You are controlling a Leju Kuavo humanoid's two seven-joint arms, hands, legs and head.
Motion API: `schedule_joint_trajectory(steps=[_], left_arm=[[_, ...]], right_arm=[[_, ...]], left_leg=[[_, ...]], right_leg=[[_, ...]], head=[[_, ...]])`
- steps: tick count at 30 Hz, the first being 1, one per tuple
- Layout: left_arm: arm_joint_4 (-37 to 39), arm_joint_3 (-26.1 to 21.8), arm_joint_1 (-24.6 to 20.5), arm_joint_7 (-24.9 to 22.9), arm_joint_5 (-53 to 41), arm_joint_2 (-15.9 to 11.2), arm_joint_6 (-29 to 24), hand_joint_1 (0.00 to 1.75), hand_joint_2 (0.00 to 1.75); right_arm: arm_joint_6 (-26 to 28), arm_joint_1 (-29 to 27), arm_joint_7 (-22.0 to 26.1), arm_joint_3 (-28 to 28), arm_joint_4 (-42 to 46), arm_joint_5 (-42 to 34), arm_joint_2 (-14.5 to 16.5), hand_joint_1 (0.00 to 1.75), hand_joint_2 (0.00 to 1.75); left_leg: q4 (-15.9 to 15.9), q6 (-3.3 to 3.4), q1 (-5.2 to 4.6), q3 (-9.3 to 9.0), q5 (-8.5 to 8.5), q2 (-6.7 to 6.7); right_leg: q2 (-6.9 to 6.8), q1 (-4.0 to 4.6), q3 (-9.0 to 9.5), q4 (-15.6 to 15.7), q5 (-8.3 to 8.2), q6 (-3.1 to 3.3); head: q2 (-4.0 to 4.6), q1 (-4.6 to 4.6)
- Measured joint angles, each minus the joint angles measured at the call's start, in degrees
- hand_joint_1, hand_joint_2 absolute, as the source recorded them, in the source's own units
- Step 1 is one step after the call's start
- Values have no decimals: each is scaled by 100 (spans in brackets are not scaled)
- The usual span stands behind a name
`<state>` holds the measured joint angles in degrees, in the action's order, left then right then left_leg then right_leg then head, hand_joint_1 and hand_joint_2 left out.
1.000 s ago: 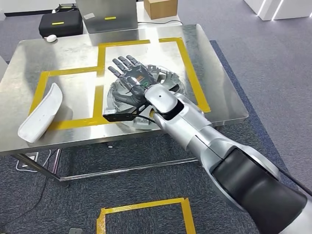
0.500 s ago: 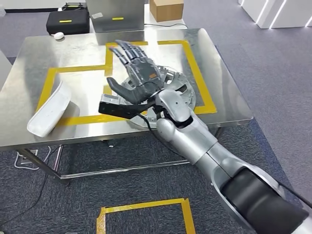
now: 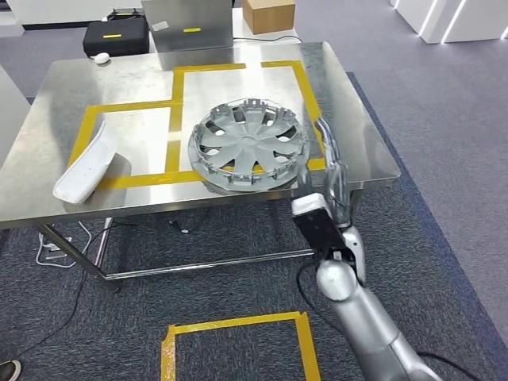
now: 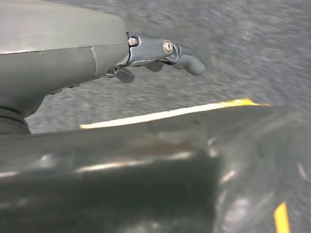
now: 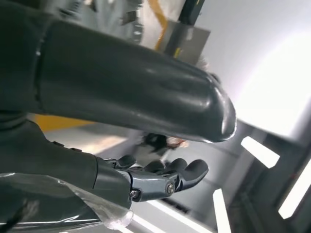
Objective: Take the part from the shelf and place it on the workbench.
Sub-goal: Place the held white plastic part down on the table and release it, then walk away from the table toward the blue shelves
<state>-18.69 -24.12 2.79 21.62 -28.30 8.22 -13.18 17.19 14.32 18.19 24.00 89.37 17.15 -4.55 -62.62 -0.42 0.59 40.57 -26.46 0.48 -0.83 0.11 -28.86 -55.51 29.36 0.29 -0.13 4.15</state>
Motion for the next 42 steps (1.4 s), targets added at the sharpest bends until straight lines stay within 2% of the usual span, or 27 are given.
schedule_joint_trajectory(steps=[2, 3, 4, 6, 8, 9, 11, 13, 14, 17, 18, 19, 20, 22, 24, 25, 26, 27, 28, 29, 32, 33, 34, 36, 38, 40, 42], left_arm=[[-16, -58, 75, -22, 38, 8, -51, 0, 0], [-51, -90, 117, -59, 45, 16, -59, 0, 0], [-108, -122, 166, -110, 40, 30, -53, 0, 0], [-274, -176, 275, -237, 12, 65, -12, 0, 0], [-536, -251, 400, -422, -61, 141, 84, 0, 0], [-717, -315, 474, -547, -113, 206, 157, 0, 0], [-1123, -489, 634, -777, -235, 363, 311, 0, 0], [-1484, -687, 775, -933, -339, 544, 428, 0, 0], [-1647, -791, 826, -986, -376, 633, 464, 0, 0], [-2033, -1085, 910, -1100, -403, 860, 492, 0, 0], [-2124, -1156, 928, -1126, -387, 913, 483, 0, 0], [-2205, -1217, 948, -1145, -364, 951, 471, 0, 0], [-2277, -1264, 968, -1157, -336, 985, 461, 0, 0], [-2412, -1346, 1009, -1166, -293, 1044, 447, 0, 0], [-2540, -1398, 1044, -1181, -258, 1094, 443, 0, 0], [-2599, -1416, 1063, -1196, -243, 1110, 441, 0, 0], [-2654, -1430, 1086, -1216, -229, 1125, 440, 0, 0], [-2700, -1444, 1111, -1236, -220, 1132, 437, 0, 0], [-2737, -1456, 1136, -1257, -216, 1138, 435, 0, 0], [-2772, -1465, 1165, -1282, -214, 1146, 435, 0, 0], [-2854, -1475, 1232, -1358, -215, 1161, 435, 0, 0], [-2871, -1475, 1240, -1371, -216, 1161, 432, 0, 0], [-2883, -1475, 1244, -1379, -217, 1160, 428, 0, 0], [-2909, -1474, 1249, -1383, -216, 1162, 420, 0, 0], [-2938, -1474, 1255, -1391, -216, 1165, 413, 0, 0], [-2966, -1473, 1254, -1397, -217, 1168, 406, 0, 0], [-2982, -1472, 1257, -1398, -217, 1175, 402, 0, 0]], right_arm=[[140, -692, 139, -239, 233, -210, 51, 0, 0], [209, -1024, 170, -342, 297, -273, 74, 0, 0], [268, -1328, 192, -435, 341, -336, 96, 0, 0], [354, -1794, 213, -591, 390, -466, 128, 0, 0], [504, -2130, 149, -736, 467, -642, 175, 0, 0], [619, -2295, 87, -819, 509, -769, 217, 0, 0], [848, -2629, 2, -978, 563, -1017, 312, 0, 0], [1006, -2914, -65, -1117, 569, -1106, 377, 0, 0], [1081, -3028, -151, -1186, 558, -1069, 407, 0, 0], [1242, -3252, -526, -1459, 288, -757, 528, 0, 0], [1221, -3300, -566, -1579, 87, -680, 584, 0, 0], [1146, -3342, -548, -1723, -159, -626, 654, 0, 0], [1034, -3377, -499, -1879, -424, -580, 728, 0, 0], [766, -3414, -428, -2227, -971, -399, 884, 0, 0], [587, -3408, -417, -2560, -1512, -15, 1028, 0, 0], [548, -3392, -412, -2710, -1778, 215, 1101, 0, 0], [527, -3379, -415, -2858, -2037, 438, 1174, 0, 0], [516, -3373, -430, -2992, -2278, 638, 1246, 0, 0], [502, -3367, -471, -3101, -2481, 813, 1305, 0, 0], [459, -3366, -566, -3193, -2668, 1042, 1357, 0, 0], [299, -3357, -892, -3350, -3131, 1792, 1471, 0, 0], [280, -3355, -941, -3386, -3253, 1934, 1503, 0, 0], [275, -3350, -964, -3421, -3358, 2007, 1529, 0, 0], [274, -3339, -975, -3485, -3524, 2070, 1568, 0, 0], [273, -3323, -975, -3532, -3634, 2098, 1600, 0, 0], [272, -3302, -974, -3568, -3708, 2110, 1625, 0, 0], [269, -3286, -973, -3596, -3768, 2116, 1640, 0, 0]], left_leg=[[-700, -49, 13, 78, -597, -10], [-1001, -68, 18, 69, -738, -13], [-1149, -79, 20, -7, -747, -15], [-831, -82, 21, -420, -532, -17], [-27, -48, 15, -1020, -472, -4], [279, -14, 6, -1221, -504, 6], [490, 72, -25, -1332, -544, 20], [503, 180, -23, -1251, -452, -12], [515, 237, -17, -1185, -390, -31], [522, 313, -18, -929, -190, -63], [519, 313, -23, -842, -121, -66], [515, 309, -27, -752, -50, -69], [510, 302, -30, -666, 18, -71], [502, 274, -35, -531, 145, -72], [481, 221, -57, -455, 255, -70], [478, 191, -63, -436, 316, -71], [480, 155, -66, -417, 375, -73], [490, 121, -61, -403, 436, -73], [483, 86, -50, -382, 419, -70], [407, 52, -41, -353, 283, -65], [-455, -27, -24, -219, -627, -60], [-820, -41, -24, -197, -824, -60], [-1074, -46, -24, -221, -866, -60], [-1024, -32, -24, -506, -619, -60], [-291, 13, -31, -1077, -421, -51], [409, 70, -47, -1505, -507, -39], [621, 134, -64, -1547, -550, -39]], right_leg=[[-15, -7, -116, -5, -116, 12], [-24, -8, -196, -18, -168, 6], [-32, -10, -279, -40, -215, -4], [-33, -20, -449, -109, -286, -32], [-16, -18, -586, -205, -335, -75], [-10, -14, -619, -240, -360, -106], [-6, -16, -635, -261, -424, -179], [16, -39, -678, -293, -401, -257], [33, -49, -742, -401, -243, -290], [62, -65, -982, -1278, 602, -355], [63, -66, -1008, -1605, 749, -366], [63, -67, -970, -1817, 741, -370], [64, -68, -849, -1862, 608, -366], [64, -67, -305, -1350, 282, -330], [63, -55, 421, -357, 315, -271], [68, -44, 648, 6, 400, -243], [71, -29, 757, 218, 457, -215], [70, -29, 736, 273, 456, -181], [61, -29, 680, 254, 404, -142], [49, -36, 619, 252, 345, -93], [18, -33, 388, 236, 142, 2], [6, -25, 298, 214, 81, 8], [-7, -17, 205, 179, 29, 8], [-23, -10, 16, 65, -52, -2], [-20, 1, -161, -78, -113, -25], [-12, 15, -301, -182, -178, -73], [-10, 18, -376, -206, -273, -137]], head=[[0, -19], [0, -21], [0, -21], [0, -21], [0, -21], [0, -16], [-1, -21], [-1, -39], [-1, -31], [0, 0], [0, 7], [0, 9], [0, 13], [0, 13], [0, 16], [0, 14], [0, 13], [0, 9], [0, 5], [0, -4], [0, -46], [0, -52], [0, -56], [0, -57], [0, -59], [0, -54], [0, -49]])
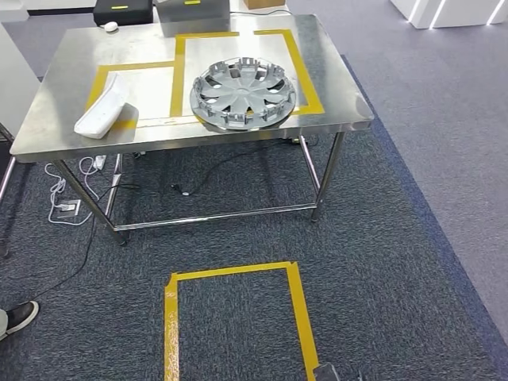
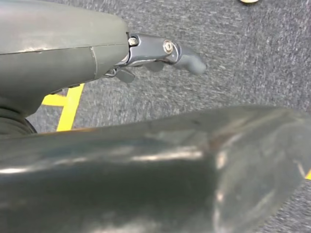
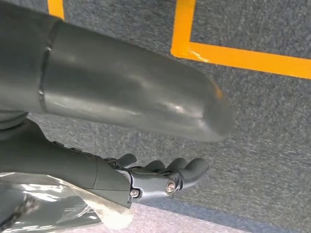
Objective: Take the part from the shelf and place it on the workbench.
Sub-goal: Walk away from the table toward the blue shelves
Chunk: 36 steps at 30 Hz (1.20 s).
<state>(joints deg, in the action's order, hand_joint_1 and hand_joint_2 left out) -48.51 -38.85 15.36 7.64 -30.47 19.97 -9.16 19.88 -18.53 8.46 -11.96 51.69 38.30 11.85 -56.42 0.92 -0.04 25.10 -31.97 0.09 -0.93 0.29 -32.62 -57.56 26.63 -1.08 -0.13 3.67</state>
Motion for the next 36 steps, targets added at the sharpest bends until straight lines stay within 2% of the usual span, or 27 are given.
schedule_joint_trajectory(steps=[1, 2, 3, 4, 6, 7, 8, 9, 11, 13, 14, 15, 16, 17, 18, 19, 21, 22, 23, 24, 26, 28, 29, 31, 32, 34, 36], left_arm=[[-2, -1, 2, -1, 0, 8, -2, 0, 0], [-4, -2, 3, -1, 1, 16, -4, 0, 0], [-8, -4, 5, -2, 1, 25, -4, 0, 0], [-13, -5, 5, -2, 1, 31, -5, 0, 0], [-19, -8, 7, -3, 1, 33, -5, 0, 0], [-20, -9, 7, -3, 1, 34, -5, 0, 0], [-20, -11, 7, -3, 1, 34, -6, 0, 0], [-21, -13, 6, -3, 1, 35, -6, 0, 0], [-23, -12, 5, -3, 1, 37, -6, 0, 0], [-32, -11, 6, -4, 1, 38, -1, 0, 0], [-37, -11, 6, -5, 1, 37, 8, 0, 0], [-41, -11, 8, -6, -1, 37, 20, 0, 0], [-43, -12, 11, -8, -7, 34, 33, 0, 0], [-44, -12, 16, -12, -31, 33, 49, 0, 0], [-45, -13, 22, -18, -77, 32, 64, 0, 0], [-45, -14, 26, -23, -145, 31, 78, 0, 0], [-44, -17, 17, -19, -312, 31, 117, 0, 0], [-43, -22, 5, -3, -391, 30, 139, 0, 0], [-39, -31, -9, 22, -464, 29, 167, 0, 0], [-33, -44, -25, 55, -536, 27, 191, 0, 0], [-7, -87, -65, 134, -677, 14, 236, 0, 0], [52, -141, -108, 210, -813, -3, 270, 0, 0], [92, -167, -133, 236, -872, -11, 280, 0, 0], [167, -207, -181, 267, -994, -14, 309, 0, 0], [187, -227, -194, 274, -1044, -13, 329, 0, 0], [196, -269, -191, 259, -1122, -7, 391, 0, 0], [196, -299, -163, 199, -1136, -5, 445, 0, 0]], right_arm=[[-1, 4, 1, -13, -28, 2, 3, 0, 0], [-2, 5, 1, -26, -54, 3, 6, 0, 0], [-2, 4, 1, -37, -77, 4, 7, 0, 0], [-3, 5, 1, -48, -98, 5, 8, 0, 0], [-4, 16, 0, -63, -131, 5, 8, 0, 0], [-4, 22, 0, -69, -145, 5, 8, 0, 0], [-4, 26, 0, -73, -158, 5, 8, 0, 0], [-4, 29, 0, -75, -168, 5, 8, 0, 0], [-4, 41, 1, -81, -183, 6, 8, 0, 0], [-14, 72, -6, -89, -191, 16, 9, 0, 0], [-38, 86, -31, -94, -194, 34, 10, 0, 0], [-83, 91, -75, -101, -198, 63, 11, 0, 0], [-154, 84, -148, -113, -209, 105, 21, 0, 0], [-253, 74, -255, -137, -221, 169, 32, 0, 0], [-363, 66, -372, -166, -237, 250, 46, 0, 0], [-469, 63, -488, -199, -260, 345, 62, 0, 0], [-619, 78, -651, -259, -330, 516, 79, 0, 0], [-667, 94, -695, -286, -380, 567, 83, 0, 0], [-713, 121, -727, -317, -437, 593, 84, 0, 0], [-755, 158, -751, -352, -498, 606, 85, 0, 0], [-825, 249, -774, -415, -627, 609, 88, 0, 0], [-881, 359, -783, -460, -765, 606, 93, 0, 0], [-910, 414, -790, -475, -842, 604, 94, 0, 0], [-949, 506, -789, -498, -1029, 604, 78, 0, 0], [-951, 542, -773, -507, -1135, 606, 64, 0, 0], [-924, 631, -709, -525, -1342, 610, 32, 0, 0], [-880, 722, -637, -532, -1520, 608, 8, 0, 0]], left_leg=[[12, 38, 6, 56, 50, -16], [25, 85, 16, 122, 114, -31], [42, 126, 30, 199, 187, -47], [48, 154, 37, 283, 257, -62], [39, 169, 34, 467, 400, -75], [29, 165, 33, 560, 471, -86], [14, 157, 33, 655, 540, -95], [-3, 146, 34, 745, 603, -102], [-41, 107, 28, 897, 718, -104], [-74, 51, 11, 983, 831, -103], [-79, 18, 9, 1005, 893, -104], [-73, -15, 13, 1027, 958, -106], [-70, -49, 24, 1051, 1003, -103], [-109, -84, 35, 1088, 940, -95], [-234, -115, 42, 1136, 765, -84], [-475, -141, 48, 1200, 489, -74], [-1193, -176, 51, 1319, -75, -65], [-1524, -181, 51, 1343, -182, -63], [-1712, -174, 50, 1306, -144, -61], [-1706, -153, 47, 1189, -7, -52], [-1078, -58, 31, 690, 278, 89], [-254, 33, 19, 187, 290, 300], [-20, 52, 11, 65, 247, 352], [152, 47, 15, 26, 211, 260], [196, 62, 30, 35, 224, 190], [266, 103, 67, 57, 257, 54], [258, 128, 60, 105, 282, -95]], right_leg=[[10, -5, -29, -11, -10, -31], [25, -10, -77, -63, 75, -63], [43, -16, -146, -201, 265, -95], [60, -29, -232, -449, 548, -124], [72, -44, -394, -1155, 1053, -174], [72, -49, -411, -1445, 1119, -190], [72, -52, -353, -1576, 1034, -200], [72, -58, -201, -1506, 851, -203], [73, -70, 398, -790, 558, -192], [85, -71, 1019, 133, 618, -148], [92, -60, 1164, 398, 687, -116], [97, -48, 1183, 506, 706, -78], [91, -50, 1115, 497, 670, -32], [80, -51, 1050, 491, 621, 15], [67, -57, 978, 485, 563, 66], [55, -61, 899, 483, 504, 107], [43, -43, 749, 463, 398, 146], [49, -31, 677, 453, 345, 146], [61, -20, 603, 438, 293, 142], [86, -7, 531, 416, 246, 136], [165, 6, 415, 356, 163, 123], [273, 17, 315, 288, 85, 91], [329, 11, 258, 267, 44, 65], [436, 6, 164, 246, -27, 2], [429, 8, 104, 206, -5, -30], [309, 9, -111, -155, 234, -91], [175, -25, -461, -943, 632, -158]], head=[[0, -8], [0, -4], [0, 1], [0, 9], [0, 31], [0, 33], [0, 35], [0, 34], [0, 36], [0, 35], [0, 34], [0, 33], [0, 32], [0, 29], [0, 17], [0, 6], [0, -17], [0, -18], [0, -20], [0, -19], [0, -15], [0, -10], [0, -11], [0, -20], [0, -15], [0, 33], [0, 76]])
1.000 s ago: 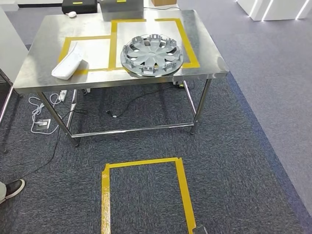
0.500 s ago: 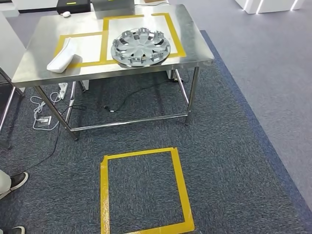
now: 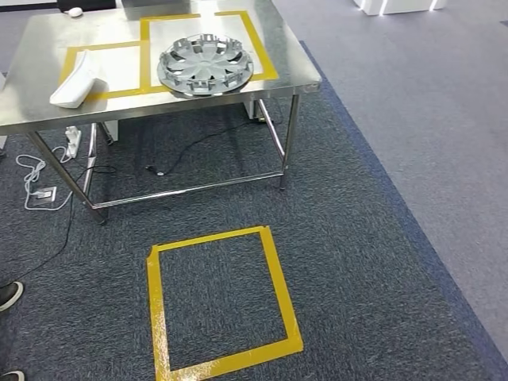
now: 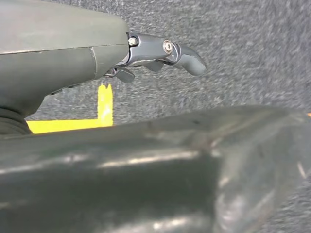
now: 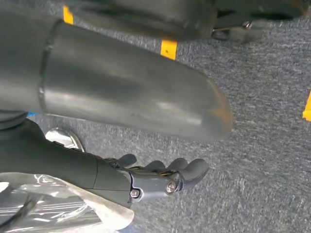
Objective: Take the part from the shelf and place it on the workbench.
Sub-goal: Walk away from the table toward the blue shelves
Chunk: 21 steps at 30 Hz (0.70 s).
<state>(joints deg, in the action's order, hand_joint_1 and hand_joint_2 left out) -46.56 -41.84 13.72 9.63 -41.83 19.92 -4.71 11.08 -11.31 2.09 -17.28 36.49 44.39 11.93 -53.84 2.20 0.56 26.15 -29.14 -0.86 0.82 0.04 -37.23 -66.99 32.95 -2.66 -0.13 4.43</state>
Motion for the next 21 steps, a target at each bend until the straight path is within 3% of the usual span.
schedule_joint_trajectory(steps=[2, 3, 5, 7, 8, 10, 11, 13, 15, 16, 17, 18, 19, 21], left_arm=[[0, -7, 26, -68, 38, 5, 35, 0, 0], [0, -3, 32, -91, 67, 8, 43, 0, 0], [0, 25, 35, -114, 126, 14, 48, 0, 0], [0, 56, 34, -110, 163, 13, 38, 0, 0], [0, 67, 31, -103, 173, 11, 30, 0, 0], [0, 83, 18, -88, 177, 9, 21, 0, 0], [0, 90, 10, -74, 173, 6, 20, 0, 0], [2, 90, 3, -11, 135, -1, 20, 0, 0], [23, 59, -8, 76, 53, -10, 13, 0, 0], [45, 34, -20, 116, 5, -15, 8, 0, 0], [70, 6, -37, 150, -39, -20, 2, 0, 0], [95, -21, -56, 178, -71, -24, -2, 0, 0], [117, -45, -75, 197, -94, -28, -5, 0, 0], [153, -89, -107, 216, -131, -36, -12, 0, 0]], right_arm=[[39, 48, 44, -2, -131, -13, -17, 0, 0], [52, 56, 52, -4, -176, -21, -24, 0, 0], [56, 73, 40, -9, -236, -32, -36, 0, 0], [53, 113, 11, -11, -268, -43, -43, 0, 0], [52, 130, -5, -12, -283, -50, -44, 0, 0], [51, 130, -27, -13, -315, -62, -46, 0, 0], [50, 119, -39, -14, -329, -67, -47, 0, 0], [44, 119, -60, -17, -346, -78, -49, 0, 0], [38, 139, -74, -14, -349, -102, -50, 0, 0], [37, 142, -79, -11, -354, -117, -50, 0, 0], [37, 138, -83, -10, -360, -133, -50, 0, 0], [37, 132, -87, -10, -368, -146, -50, 0, 0], [37, 128, -90, -10, -377, -159, -50, 0, 0], [37, 133, -91, -9, -388, -176, -50, 0, 0]], left_leg=[[-18, 0, -4, 30, 8, -153], [-32, -4, -3, 34, 6, -218], [-76, -32, -4, 33, -14, -329], [-139, -89, -34, 46, -49, -429], [-164, -117, -52, 54, -59, -482], [-186, -161, -64, 61, -66, -586], [-208, -190, -54, 62, -100, -555], [-518, -243, -31, 174, -353, -306], [-1271, -261, -18, 489, -767, -43], [-1644, -259, -16, 650, -913, -1], [-1863, -252, -16, 746, -949, 16], [-1860, -243, -15, 747, -861, 25], [-1628, -230, -13, 647, -666, 52], [-887, -211, 8, 336, -248, 281]], right_leg=[[-51, -35, -181, -529, 157, -56], [-75, -49, -104, -458, 73, -74], [-240, -67, 339, 284, -269, -85], [-469, -40, 716, 974, -449, -37], [-526, -24, 781, 1111, -453, 4], [-437, -12, 753, 1112, -456, 97], [-382, -20, 739, 1118, -470, 134], [-262, -41, 719, 1141, -508, 214], [-126, -40, 686, 1145, -536, 264], [-54, -34, 672, 1143, -545, 276], [25, -28, 663, 1138, -553, 282], [106, -24, 657, 1127, -559, 282], [191, -23, 652, 1110, -563, 280], [354, -15, 629, 1055, -564, 255]], head=[[0, 5], [0, 6], [0, 7], [0, 12], [0, 10], [0, 4], [0, -3], [0, -14], [0, -25], [0, -26], [0, -25], [0, -24], [0, -24], [0, -27]])
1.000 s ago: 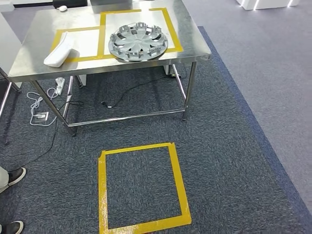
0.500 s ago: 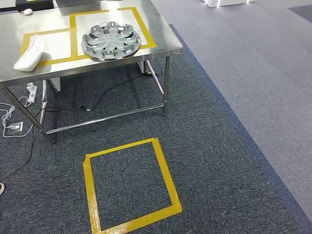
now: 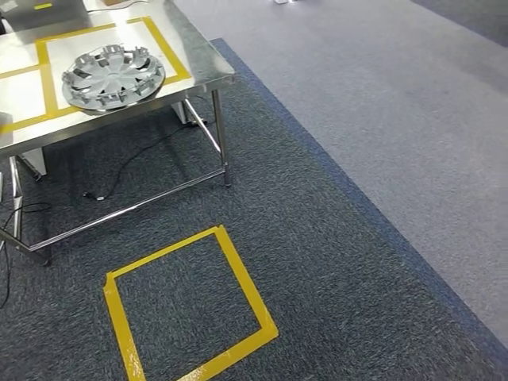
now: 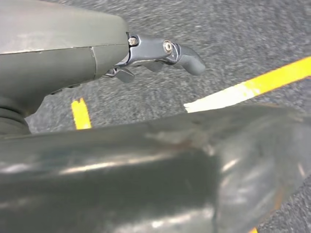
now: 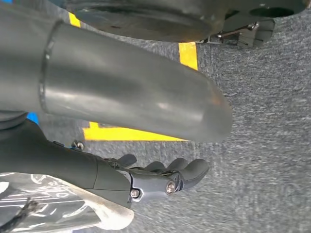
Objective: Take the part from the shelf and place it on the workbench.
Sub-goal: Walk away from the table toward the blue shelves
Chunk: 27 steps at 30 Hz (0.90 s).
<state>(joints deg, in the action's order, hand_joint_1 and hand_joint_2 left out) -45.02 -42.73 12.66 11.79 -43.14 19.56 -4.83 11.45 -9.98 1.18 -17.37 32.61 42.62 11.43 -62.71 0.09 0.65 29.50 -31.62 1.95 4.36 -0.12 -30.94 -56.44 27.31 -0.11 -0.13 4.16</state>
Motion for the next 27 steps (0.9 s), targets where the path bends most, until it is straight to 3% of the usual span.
schedule_joint_trajectory(steps=[1, 3, 5, 7, 9, 11, 12, 13, 14, 16, 17, 18, 20, 22, 24, 26, 27], left_arm=[[16, -26, -13, 6, -32, -2, -2, 0, 0], [45, -86, -35, 13, -116, -1, 9, 0, 0], [58, -146, -55, 19, -212, 9, 32, 0, 0], [70, -224, -77, 30, -332, 17, 59, 0, 0], [99, -337, -86, 38, -454, 20, 73, 0, 0], [136, -442, -90, 51, -519, 22, 77, 0, 0], [150, -480, -97, 63, -532, 22, 79, 0, 0], [164, -507, -110, 77, -540, 22, 81, 0, 0], [174, -528, -124, 92, -543, 23, 83, 0, 0], [192, -558, -148, 132, -547, 24, 83, 0, 0], [200, -571, -160, 156, -552, 24, 83, 0, 0], [209, -582, -170, 179, -564, 22, 83, 0, 0], [225, -596, -191, 208, -596, 19, 83, 0, 0], [238, -604, -199, 219, -616, 11, 81, 0, 0], [255, -631, -195, 218, -622, 4, 81, 0, 0], [274, -662, -193, 214, -621, 3, 81, 0, 0], [280, -672, -194, 212, -621, 3, 81, 0, 0]], right_arm=[[0, 10, 1, 1, -3, -11, -1, 0, 0], [3, 19, 2, 3, -8, -41, -2, 0, 0], [6, 2, -3, 5, -23, -78, -9, 0, 0], [-1, -10, -37, 15, -42, -126, -21, 0, 0], [-21, -6, -88, 38, -48, -178, -30, 0, 0], [-39, -23, -132, 56, -48, -220, -33, 0, 0], [-43, -40, -149, 58, -48, -233, -34, 0, 0], [-44, -55, -161, 58, -48, -241, -36, 0, 0], [-43, -63, -167, 58, -48, -246, -38, 0, 0], [-33, -50, -162, 58, -46, -242, -43, 0, 0], [-22, -38, -152, 60, -46, -238, -45, 0, 0], [-12, -29, -142, 61, -46, -235, -47, 0, 0], [5, -31, -118, 62, -56, -233, -49, 0, 0], [13, -23, -104, 62, -75, -231, -50, 0, 0], [15, 5, -101, 62, -96, -224, -50, 0, 0], [15, 16, -103, 62, -120, -219, -50, 0, 0], [15, 13, -104, 61, -132, -219, -50, 0, 0]], left_leg=[[297, 6, 16, -115, 98, 135], [484, 21, 23, -163, 91, 268], [502, 76, 23, -141, 113, 142], [527, 148, 33, -125, 154, -12], [533, 183, 18, -97, 169, -198], [531, 190, -2, -75, 170, -394], [531, 190, -9, -69, 170, -478], [531, 190, -15, -72, 169, -554], [531, 188, -20, -78, 168, -623], [528, 168, -43, -94, 158, -740], [525, 150, -56, -98, 154, -789], [525, 128, -65, -106, 151, -838], [525, 70, -64, -130, 136, -907], [349, 0, -46, -86, -25, -675], [-266, -50, -26, 158, -397, -340], [-977, -71, -19, 471, -672, -253], [-1105, -75, -17, 538, -649, -247]], right_leg=[[77, 5, -33, -36, -3, -24], [212, 4, -126, -78, -37, -102], [283, -14, -211, -91, -67, -179], [35, -1, -358, -321, 86, -238], [-305, 6, -686, -1019, 464, -284], [-409, -3, -972, -1701, 731, -307], [-428, -5, -974, -1770, 719, -305], [-453, -3, -841, -1579, 601, -292], [-509, 5, -604, -1192, 424, -268], [-747, 49, -115, -358, 191, -188], [-827, 72, 13, -128, 153, -149], [-860, 93, 43, -40, 162, -118], [-744, 86, 19, -19, 128, -59], [-626, 50, 37, 28, 73, 16], [-492, 30, 40, 47, 26, 70], [-333, 31, 22, 39, 8, 82], [-245, 31, 19, 31, 5, 79]], head=[[0, 0], [0, 0], [0, 1], [0, 42], [0, 90], [0, 100], [0, 101], [0, 102], [0, 102], [0, 98], [0, 94], [0, 91], [0, 92], [0, 80], [0, 54], [0, 46], [0, 45]])
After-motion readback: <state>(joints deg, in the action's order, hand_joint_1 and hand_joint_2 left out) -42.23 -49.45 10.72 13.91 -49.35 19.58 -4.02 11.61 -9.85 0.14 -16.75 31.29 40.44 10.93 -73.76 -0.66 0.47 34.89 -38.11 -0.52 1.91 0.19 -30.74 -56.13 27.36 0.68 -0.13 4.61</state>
